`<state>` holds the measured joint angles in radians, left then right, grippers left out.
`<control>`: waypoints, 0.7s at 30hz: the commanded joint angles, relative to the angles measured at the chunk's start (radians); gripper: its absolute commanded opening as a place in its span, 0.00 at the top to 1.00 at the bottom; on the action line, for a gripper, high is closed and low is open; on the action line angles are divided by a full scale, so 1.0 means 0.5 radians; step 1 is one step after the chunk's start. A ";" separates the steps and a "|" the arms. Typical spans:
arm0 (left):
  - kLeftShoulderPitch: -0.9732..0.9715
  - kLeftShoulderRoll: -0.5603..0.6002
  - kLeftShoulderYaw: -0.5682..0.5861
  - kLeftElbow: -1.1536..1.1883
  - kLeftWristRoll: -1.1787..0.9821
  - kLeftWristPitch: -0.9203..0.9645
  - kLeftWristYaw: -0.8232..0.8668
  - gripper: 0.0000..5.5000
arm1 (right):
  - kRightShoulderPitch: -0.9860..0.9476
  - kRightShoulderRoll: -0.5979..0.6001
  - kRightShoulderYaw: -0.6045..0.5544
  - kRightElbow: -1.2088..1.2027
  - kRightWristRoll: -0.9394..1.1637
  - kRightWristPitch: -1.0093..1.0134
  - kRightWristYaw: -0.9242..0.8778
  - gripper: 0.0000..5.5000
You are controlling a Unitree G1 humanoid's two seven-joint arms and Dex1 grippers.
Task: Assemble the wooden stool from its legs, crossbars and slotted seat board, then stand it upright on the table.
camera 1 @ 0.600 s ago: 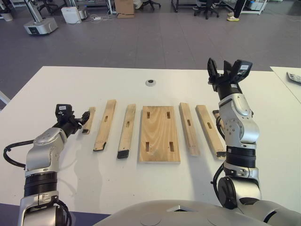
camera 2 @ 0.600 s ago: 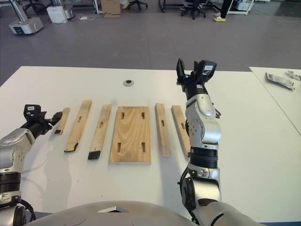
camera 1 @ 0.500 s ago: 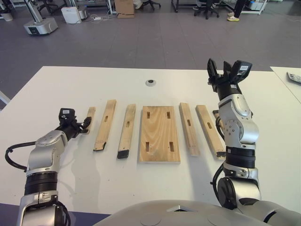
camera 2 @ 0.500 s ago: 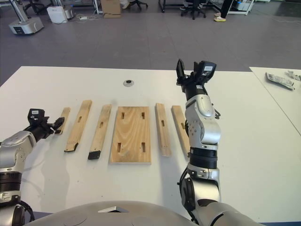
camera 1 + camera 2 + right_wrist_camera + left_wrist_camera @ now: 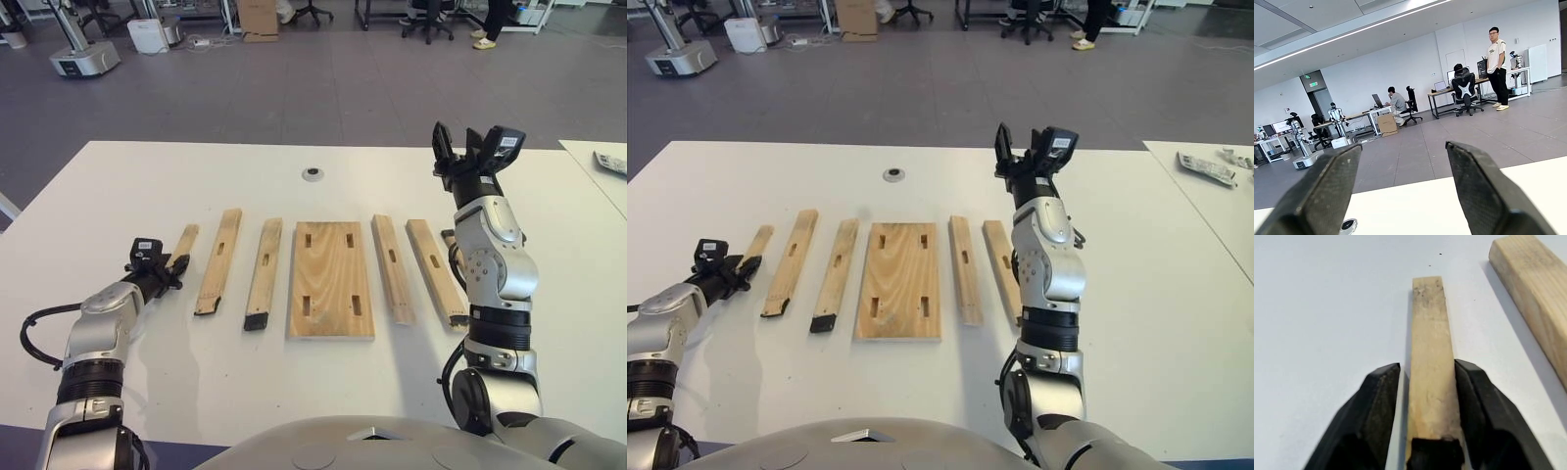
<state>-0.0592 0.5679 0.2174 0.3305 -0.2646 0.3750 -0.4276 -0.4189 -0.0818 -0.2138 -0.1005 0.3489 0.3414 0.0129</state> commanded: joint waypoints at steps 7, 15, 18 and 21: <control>0.211 -0.141 -0.046 0.026 0.037 0.056 0.040 0.77 | 0.030 0.040 0.027 -0.044 -0.001 0.044 -0.023 0.42; -0.176 -0.281 0.071 -0.856 -0.206 -0.259 0.079 0.77 | -0.112 0.103 0.107 -0.221 0.287 0.276 0.092 0.42; -0.203 -0.350 -0.115 -1.157 -0.256 -0.192 0.022 0.77 | -0.153 0.224 0.128 -0.308 0.584 0.467 0.124 0.42; -0.197 -0.404 -0.282 -1.281 -0.239 -0.176 -0.019 0.77 | -0.187 0.300 0.189 -0.356 0.781 0.620 0.136 0.42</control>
<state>-0.1522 0.3746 0.1093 -0.2811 -0.3893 0.2750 -0.4272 -0.4764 0.0534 -0.1369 -0.2576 0.7068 0.6126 0.0785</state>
